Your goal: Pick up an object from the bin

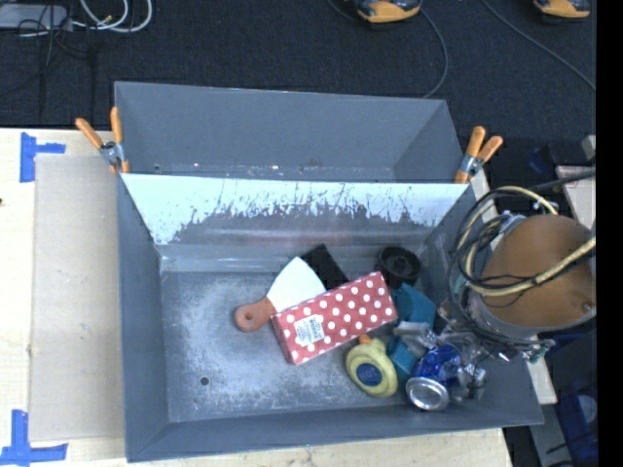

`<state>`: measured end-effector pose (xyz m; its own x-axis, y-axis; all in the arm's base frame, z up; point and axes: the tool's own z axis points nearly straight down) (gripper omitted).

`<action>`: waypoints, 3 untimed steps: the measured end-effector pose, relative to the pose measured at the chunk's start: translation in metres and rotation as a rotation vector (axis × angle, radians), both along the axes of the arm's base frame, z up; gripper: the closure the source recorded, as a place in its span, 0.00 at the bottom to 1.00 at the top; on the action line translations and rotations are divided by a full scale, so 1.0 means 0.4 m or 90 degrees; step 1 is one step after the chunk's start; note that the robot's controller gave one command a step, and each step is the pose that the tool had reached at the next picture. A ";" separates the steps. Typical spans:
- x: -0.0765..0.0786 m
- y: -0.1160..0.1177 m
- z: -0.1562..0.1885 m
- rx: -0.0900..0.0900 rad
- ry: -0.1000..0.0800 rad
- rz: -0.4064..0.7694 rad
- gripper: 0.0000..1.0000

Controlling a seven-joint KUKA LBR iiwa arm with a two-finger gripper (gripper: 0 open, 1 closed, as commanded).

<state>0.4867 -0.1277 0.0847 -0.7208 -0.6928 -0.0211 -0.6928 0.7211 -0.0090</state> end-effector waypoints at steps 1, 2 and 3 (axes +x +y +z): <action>0.023 -0.007 -0.011 -0.004 -0.009 0.095 1.00; 0.023 -0.007 -0.011 -0.004 -0.009 0.096 1.00; 0.020 -0.006 0.003 -0.003 -0.007 0.096 1.00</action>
Offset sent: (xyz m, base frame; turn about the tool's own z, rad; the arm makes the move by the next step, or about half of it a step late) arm 0.0000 0.0000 0.0000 0.0000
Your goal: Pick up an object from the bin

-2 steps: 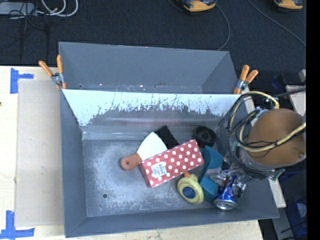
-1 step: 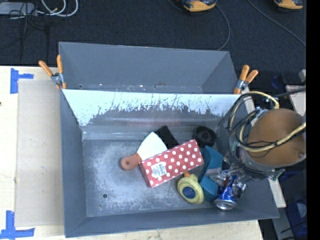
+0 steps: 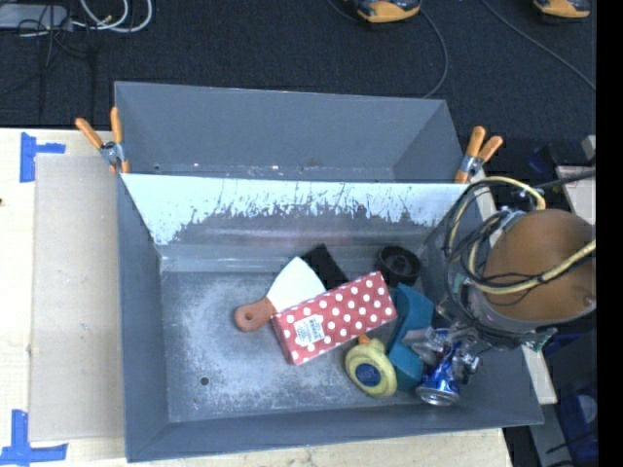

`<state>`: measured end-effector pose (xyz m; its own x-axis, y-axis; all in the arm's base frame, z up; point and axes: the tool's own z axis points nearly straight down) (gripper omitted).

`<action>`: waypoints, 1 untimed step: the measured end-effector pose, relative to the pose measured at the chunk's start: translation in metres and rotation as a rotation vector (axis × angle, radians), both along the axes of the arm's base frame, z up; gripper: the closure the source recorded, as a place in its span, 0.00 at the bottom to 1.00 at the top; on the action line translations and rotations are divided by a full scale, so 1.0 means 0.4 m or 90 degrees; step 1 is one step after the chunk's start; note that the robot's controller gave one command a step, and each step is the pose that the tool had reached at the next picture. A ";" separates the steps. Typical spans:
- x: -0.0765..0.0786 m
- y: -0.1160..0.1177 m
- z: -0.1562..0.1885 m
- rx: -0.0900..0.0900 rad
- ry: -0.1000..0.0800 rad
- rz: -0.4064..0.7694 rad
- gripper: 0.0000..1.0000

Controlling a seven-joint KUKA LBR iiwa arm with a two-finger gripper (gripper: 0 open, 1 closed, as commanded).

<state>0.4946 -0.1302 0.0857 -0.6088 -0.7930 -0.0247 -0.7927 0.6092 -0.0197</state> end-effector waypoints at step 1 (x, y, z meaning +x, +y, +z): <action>0.000 0.000 0.032 -0.001 0.000 0.000 1.00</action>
Offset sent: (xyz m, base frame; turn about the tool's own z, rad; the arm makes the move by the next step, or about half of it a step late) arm -0.0002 -0.0001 0.0291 0.0000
